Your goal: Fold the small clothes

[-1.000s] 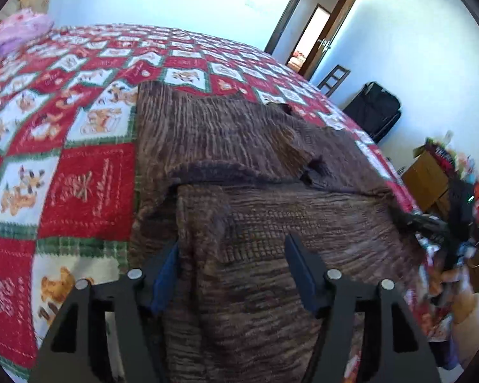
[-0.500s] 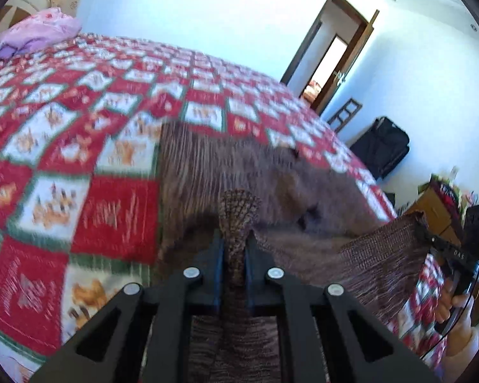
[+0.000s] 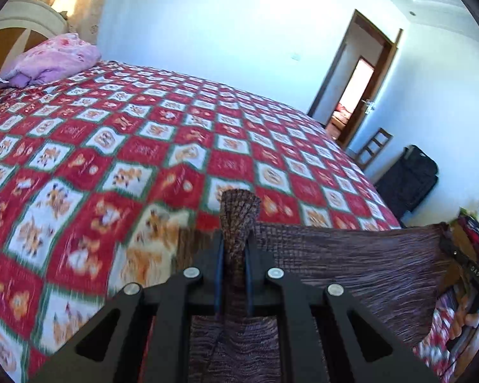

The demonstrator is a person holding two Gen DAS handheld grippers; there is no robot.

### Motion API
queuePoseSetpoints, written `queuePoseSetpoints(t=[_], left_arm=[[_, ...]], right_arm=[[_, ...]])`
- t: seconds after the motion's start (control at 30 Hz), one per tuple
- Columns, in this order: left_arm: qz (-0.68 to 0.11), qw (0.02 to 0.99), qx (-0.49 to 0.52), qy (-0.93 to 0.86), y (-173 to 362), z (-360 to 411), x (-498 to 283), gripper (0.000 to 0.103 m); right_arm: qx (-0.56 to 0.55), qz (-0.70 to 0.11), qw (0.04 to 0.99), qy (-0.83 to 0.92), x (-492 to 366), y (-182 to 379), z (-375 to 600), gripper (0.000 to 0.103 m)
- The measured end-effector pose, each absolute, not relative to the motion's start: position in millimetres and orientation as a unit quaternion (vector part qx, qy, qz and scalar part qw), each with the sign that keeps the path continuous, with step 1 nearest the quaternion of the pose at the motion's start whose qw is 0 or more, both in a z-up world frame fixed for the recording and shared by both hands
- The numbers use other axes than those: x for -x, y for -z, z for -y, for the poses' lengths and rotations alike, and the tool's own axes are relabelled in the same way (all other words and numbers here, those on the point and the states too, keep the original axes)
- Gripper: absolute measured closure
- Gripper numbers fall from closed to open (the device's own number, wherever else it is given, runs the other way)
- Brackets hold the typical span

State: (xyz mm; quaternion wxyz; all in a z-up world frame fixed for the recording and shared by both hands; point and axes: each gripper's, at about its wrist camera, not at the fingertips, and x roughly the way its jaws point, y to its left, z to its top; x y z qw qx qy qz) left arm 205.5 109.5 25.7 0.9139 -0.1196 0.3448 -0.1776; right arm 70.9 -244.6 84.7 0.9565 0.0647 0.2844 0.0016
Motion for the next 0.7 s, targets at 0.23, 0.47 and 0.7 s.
queuePoseSetpoints(t=[0.23, 0.47, 0.7], left_arm=[[-0.397, 0.905, 0.075, 0.129, 40.3, -80.9, -260.6, 0.092], [-0.416, 0.904, 0.042, 0.086, 63.0, -70.6, -266.0, 0.078], [-0.417, 0.904, 0.038, 0.083, 61.3, -71.7, -268.7, 0.073]], right_arm=[[-0.026, -0.342, 0.937, 0.063, -148.9, -18.5, 260.6, 0.098], [0.034, -0.392, 0.912, 0.119, -166.7, 43.3, 253.6, 0.097], [0.004, -0.394, 0.909, 0.139, -163.5, 40.3, 268.8, 0.067]])
